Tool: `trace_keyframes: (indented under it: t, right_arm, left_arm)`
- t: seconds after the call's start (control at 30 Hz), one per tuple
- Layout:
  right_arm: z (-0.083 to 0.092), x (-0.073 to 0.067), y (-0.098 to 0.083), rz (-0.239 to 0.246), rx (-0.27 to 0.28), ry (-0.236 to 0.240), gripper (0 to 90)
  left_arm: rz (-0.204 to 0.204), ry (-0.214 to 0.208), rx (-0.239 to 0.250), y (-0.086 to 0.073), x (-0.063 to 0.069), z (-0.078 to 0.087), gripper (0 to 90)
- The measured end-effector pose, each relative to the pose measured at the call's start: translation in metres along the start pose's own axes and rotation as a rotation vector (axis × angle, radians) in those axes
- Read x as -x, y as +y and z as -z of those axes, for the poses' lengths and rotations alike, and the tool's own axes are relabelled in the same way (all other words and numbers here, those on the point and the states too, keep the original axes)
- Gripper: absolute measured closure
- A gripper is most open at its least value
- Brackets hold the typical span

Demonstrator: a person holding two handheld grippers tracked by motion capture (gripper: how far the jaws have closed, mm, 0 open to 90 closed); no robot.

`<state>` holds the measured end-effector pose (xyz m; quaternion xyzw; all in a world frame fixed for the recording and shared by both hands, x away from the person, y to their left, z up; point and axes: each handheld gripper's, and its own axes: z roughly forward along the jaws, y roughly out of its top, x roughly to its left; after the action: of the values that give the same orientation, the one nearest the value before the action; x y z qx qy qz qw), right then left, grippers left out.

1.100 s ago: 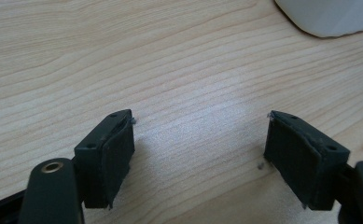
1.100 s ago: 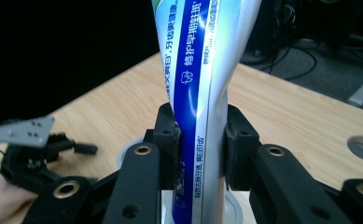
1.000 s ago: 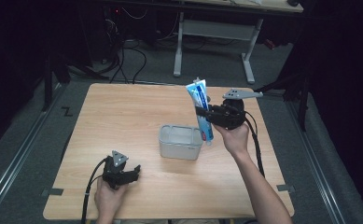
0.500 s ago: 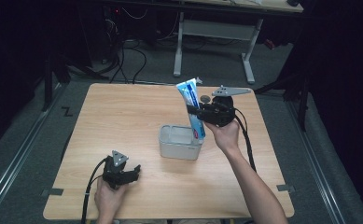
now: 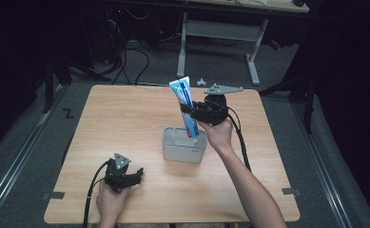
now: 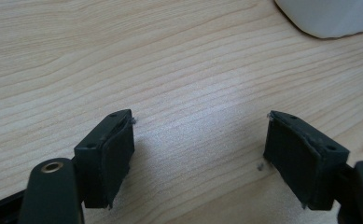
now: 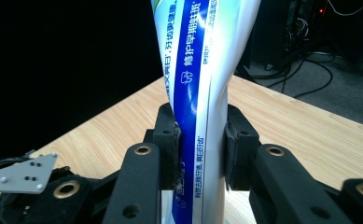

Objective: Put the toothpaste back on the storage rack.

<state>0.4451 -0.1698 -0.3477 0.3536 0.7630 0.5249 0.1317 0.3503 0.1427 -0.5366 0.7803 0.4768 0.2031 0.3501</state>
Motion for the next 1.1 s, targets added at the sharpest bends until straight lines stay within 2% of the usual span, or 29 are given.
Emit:
trace_keyframes:
  t: [0.1, 0.27, 0.4, 0.6, 0.77, 0.9, 0.97, 1.1]
  right_arm:
    - [-0.007, -0.001, -0.003, 0.014, -0.022, -0.014, 71.1]
    - [-0.011, 0.001, -0.005, 0.006, -0.02, -0.015, 71.0]
    - [-0.016, 0.0, -0.008, 0.019, -0.038, -0.023, 70.8]
    - [-0.024, 0.0, -0.013, 0.003, -0.06, -0.023, 70.6]
    - [-0.025, -0.001, -0.014, 0.02, -0.084, -0.04, 70.5]
    - [-0.025, 0.0, -0.017, 0.014, -0.082, -0.043, 70.5]
    - [-0.028, -0.001, -0.019, 0.028, -0.104, -0.06, 70.4]
    - [-0.03, -0.002, -0.02, 0.034, -0.119, -0.058, 70.4]
  left_arm:
    - [-0.001, 0.0, -0.001, 0.0, 0.0, 0.0, 24.5]
    - [-0.001, 0.0, -0.001, 0.0, 0.0, 0.0, 24.5]
    - [-0.002, 0.0, -0.001, 0.0, 0.0, 0.0, 24.5]
    - [-0.003, 0.0, -0.002, 0.0, 0.0, 0.0, 24.4]
    - [-0.004, 0.0, -0.002, 0.0, 0.0, 0.0, 24.5]
    - [-0.002, -0.001, 0.0, 0.0, 0.0, 0.0, 24.4]
    - [-0.002, -0.002, 0.001, 0.0, 0.0, 0.0, 24.4]
    - [-0.005, -0.002, -0.002, 0.0, 0.0, 0.0, 24.4]
